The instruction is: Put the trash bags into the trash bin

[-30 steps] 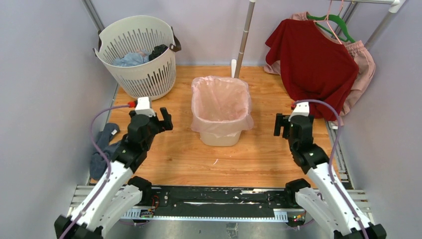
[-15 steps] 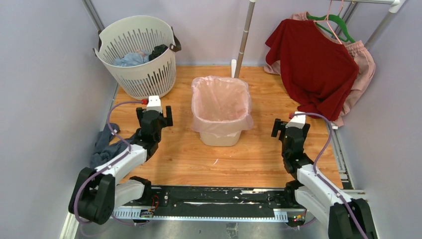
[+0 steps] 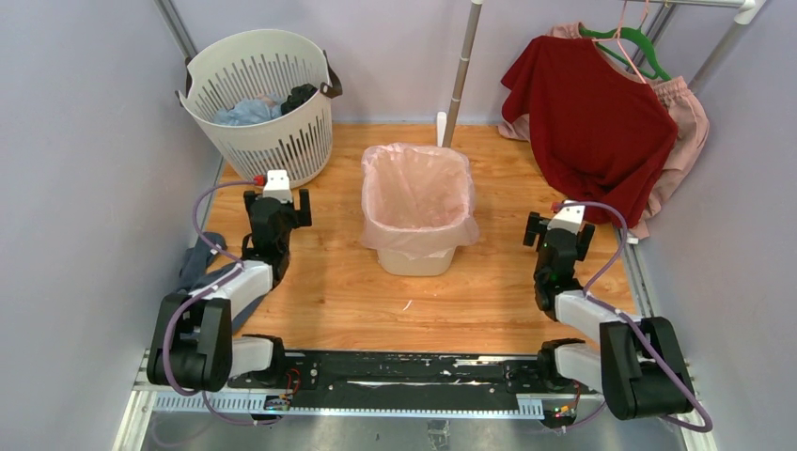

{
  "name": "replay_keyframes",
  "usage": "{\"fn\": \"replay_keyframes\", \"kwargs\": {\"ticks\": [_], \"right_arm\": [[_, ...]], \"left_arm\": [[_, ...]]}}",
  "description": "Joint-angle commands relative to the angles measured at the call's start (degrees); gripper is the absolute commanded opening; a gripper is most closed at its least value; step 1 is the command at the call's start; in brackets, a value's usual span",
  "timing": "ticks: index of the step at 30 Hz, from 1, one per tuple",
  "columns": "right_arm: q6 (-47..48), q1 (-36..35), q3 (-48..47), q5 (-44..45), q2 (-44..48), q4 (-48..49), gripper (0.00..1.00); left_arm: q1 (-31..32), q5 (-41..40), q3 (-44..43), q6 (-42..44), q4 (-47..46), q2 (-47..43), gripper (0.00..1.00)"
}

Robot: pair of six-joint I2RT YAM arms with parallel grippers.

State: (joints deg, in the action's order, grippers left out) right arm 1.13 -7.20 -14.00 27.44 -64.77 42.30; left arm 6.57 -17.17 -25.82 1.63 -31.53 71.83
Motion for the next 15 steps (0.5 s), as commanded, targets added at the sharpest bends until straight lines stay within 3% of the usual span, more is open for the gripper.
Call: {"fn": "replay_keyframes", "kwargs": {"ticks": [1,6,10,15], "right_arm": [[0.4,1.5,5.2,-0.5,-1.8,10.7,0.95],[0.8,1.3,6.6,-2.0,-4.5,15.8,0.96],[4.5,1.2,6.4,-10.0,-8.8,19.4,0.96],[5.1,1.4,8.4,-6.5,-17.9,34.3,0.97]], "left_arm": [[-2.3,7.7,0.0,-0.4,-2.6,-1.5,1.00],[-2.3,9.7,3.6,0.6,-4.4,-4.8,1.00],[-2.3,7.8,9.8,0.8,-11.5,-5.9,1.00],[-2.3,9.8,14.8,1.8,-22.6,-2.2,1.00]]}}
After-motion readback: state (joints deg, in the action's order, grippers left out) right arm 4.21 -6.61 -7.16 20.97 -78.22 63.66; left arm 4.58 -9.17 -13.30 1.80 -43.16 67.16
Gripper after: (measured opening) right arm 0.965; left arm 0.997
